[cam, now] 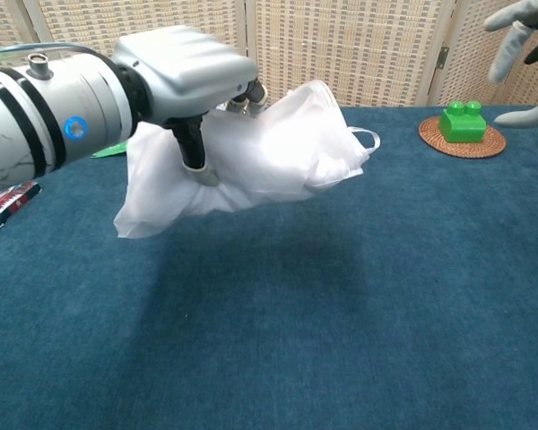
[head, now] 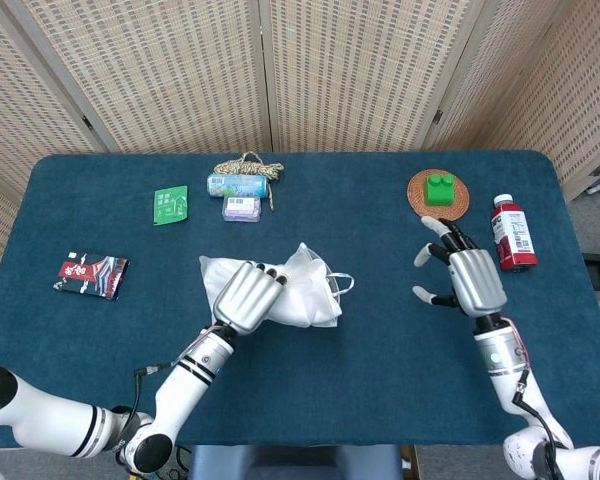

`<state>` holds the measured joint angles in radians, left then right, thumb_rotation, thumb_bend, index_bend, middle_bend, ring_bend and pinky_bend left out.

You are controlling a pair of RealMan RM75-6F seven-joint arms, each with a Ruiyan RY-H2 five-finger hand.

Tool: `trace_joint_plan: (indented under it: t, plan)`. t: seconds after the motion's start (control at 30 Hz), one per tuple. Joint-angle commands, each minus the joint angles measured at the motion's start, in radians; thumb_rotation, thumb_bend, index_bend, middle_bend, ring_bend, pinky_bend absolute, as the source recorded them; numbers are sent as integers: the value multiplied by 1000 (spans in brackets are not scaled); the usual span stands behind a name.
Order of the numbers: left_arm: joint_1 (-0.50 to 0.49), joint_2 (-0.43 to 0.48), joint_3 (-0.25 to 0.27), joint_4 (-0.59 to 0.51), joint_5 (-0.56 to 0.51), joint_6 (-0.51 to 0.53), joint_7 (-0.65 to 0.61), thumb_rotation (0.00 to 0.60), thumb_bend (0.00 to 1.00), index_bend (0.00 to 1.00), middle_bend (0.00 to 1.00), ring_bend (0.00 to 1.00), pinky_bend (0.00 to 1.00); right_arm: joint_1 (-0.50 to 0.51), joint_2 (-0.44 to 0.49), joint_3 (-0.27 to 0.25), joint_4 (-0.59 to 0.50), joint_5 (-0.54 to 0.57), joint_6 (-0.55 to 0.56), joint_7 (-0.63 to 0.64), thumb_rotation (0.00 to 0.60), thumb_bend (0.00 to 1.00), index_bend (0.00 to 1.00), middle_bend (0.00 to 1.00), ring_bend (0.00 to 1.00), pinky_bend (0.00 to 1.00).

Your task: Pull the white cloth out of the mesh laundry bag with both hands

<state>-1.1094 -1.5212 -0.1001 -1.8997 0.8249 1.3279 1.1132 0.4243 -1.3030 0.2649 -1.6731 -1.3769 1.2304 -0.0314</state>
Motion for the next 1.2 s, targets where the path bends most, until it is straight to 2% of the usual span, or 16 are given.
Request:
trace_joint_plan:
  t: [0.03, 0.7, 1.2]
  plan:
    - [-6, -1, -12, -3, -5, -8, 13, 600, 21, 462, 556, 590, 706, 38, -27, 14, 2, -6, -23, -10, 600, 10, 508, 125, 69, 257]
    - [5, 21, -33, -34, -2, -25, 22, 600, 29, 457, 556, 590, 706, 190, -121, 15, 12, -43, -104, -32, 600, 0, 506, 120, 61, 253]
    - [15, 20, -29, -40, 19, -26, 30, 600, 29, 457, 556, 590, 706, 242, -135, -1, 6, -13, -152, -56, 600, 0, 430, 87, 28, 223]
